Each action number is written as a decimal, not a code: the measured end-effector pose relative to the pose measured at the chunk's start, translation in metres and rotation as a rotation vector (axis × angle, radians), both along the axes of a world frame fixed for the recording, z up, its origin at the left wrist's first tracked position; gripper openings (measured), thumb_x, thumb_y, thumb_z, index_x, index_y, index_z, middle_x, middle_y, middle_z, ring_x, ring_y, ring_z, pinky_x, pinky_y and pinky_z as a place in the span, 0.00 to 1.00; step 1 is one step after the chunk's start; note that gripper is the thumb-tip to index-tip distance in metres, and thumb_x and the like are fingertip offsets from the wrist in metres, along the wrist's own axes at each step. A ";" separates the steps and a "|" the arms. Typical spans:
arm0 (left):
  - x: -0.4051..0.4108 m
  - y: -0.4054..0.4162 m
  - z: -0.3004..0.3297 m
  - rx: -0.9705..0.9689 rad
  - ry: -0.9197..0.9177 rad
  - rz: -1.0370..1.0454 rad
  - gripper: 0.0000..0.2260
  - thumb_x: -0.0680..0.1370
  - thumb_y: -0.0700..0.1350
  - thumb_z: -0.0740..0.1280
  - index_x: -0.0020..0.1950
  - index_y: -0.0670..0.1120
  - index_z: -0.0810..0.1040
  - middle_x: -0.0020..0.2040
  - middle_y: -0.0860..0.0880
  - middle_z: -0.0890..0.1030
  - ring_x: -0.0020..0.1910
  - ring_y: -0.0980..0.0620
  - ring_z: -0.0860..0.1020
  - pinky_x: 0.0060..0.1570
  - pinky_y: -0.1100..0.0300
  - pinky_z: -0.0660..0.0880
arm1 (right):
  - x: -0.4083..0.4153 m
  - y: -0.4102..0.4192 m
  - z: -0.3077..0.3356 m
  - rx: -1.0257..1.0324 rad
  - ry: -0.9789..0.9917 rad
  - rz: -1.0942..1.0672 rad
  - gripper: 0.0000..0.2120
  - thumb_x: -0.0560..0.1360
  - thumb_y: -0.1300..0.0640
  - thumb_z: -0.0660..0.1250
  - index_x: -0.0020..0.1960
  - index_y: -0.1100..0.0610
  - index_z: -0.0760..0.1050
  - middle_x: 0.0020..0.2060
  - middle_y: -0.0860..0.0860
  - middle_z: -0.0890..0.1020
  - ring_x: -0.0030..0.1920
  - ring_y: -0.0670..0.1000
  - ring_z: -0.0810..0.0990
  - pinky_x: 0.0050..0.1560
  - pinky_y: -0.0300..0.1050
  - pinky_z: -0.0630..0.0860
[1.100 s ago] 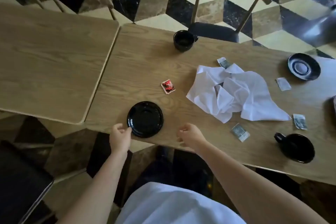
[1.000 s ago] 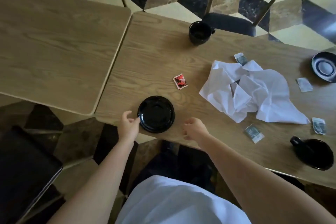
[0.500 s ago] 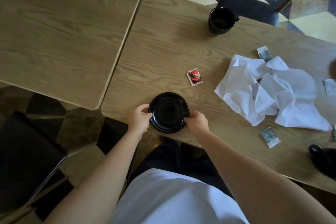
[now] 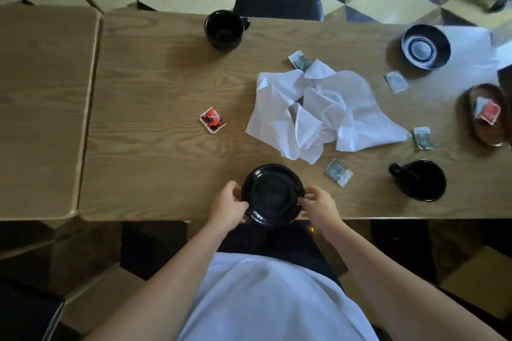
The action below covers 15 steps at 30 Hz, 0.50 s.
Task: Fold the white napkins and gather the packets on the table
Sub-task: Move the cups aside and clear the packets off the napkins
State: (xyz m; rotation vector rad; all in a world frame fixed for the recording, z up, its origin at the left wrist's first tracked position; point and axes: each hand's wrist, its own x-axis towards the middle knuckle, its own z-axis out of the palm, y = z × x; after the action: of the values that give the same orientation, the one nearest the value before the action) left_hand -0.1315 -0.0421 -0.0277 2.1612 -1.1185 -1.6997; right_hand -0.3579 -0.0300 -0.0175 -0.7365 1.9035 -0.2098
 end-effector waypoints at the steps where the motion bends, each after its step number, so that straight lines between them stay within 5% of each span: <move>1: -0.013 0.000 0.000 0.011 0.015 -0.004 0.11 0.75 0.33 0.68 0.51 0.47 0.73 0.39 0.45 0.76 0.32 0.48 0.80 0.30 0.55 0.82 | -0.014 0.003 0.000 0.006 0.000 -0.018 0.08 0.78 0.63 0.67 0.48 0.50 0.76 0.46 0.51 0.84 0.45 0.54 0.84 0.51 0.58 0.83; 7: -0.074 -0.002 -0.002 0.059 0.026 -0.039 0.10 0.75 0.32 0.68 0.48 0.46 0.73 0.37 0.44 0.75 0.35 0.44 0.81 0.37 0.50 0.84 | -0.073 0.015 -0.002 0.041 0.016 -0.063 0.06 0.79 0.62 0.67 0.54 0.53 0.76 0.52 0.54 0.83 0.50 0.55 0.83 0.52 0.55 0.82; 11: -0.100 -0.007 -0.001 0.055 0.027 -0.073 0.09 0.76 0.32 0.68 0.50 0.45 0.73 0.40 0.40 0.77 0.37 0.43 0.82 0.32 0.57 0.82 | -0.098 0.014 -0.006 0.056 0.023 -0.092 0.07 0.79 0.62 0.67 0.56 0.57 0.78 0.52 0.56 0.84 0.49 0.55 0.83 0.43 0.48 0.81; 15: -0.115 -0.016 -0.003 0.078 0.014 -0.071 0.09 0.77 0.33 0.67 0.50 0.46 0.73 0.39 0.41 0.78 0.33 0.47 0.82 0.30 0.59 0.80 | -0.112 0.007 -0.009 0.053 0.031 -0.086 0.06 0.78 0.62 0.68 0.54 0.56 0.80 0.50 0.54 0.85 0.49 0.54 0.83 0.49 0.51 0.81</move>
State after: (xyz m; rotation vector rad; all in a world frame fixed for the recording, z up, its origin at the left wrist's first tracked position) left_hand -0.2467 -0.0580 -0.0304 2.1757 -1.1574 -1.8149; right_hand -0.4699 -0.0234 -0.0264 -0.6266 1.9646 -0.2014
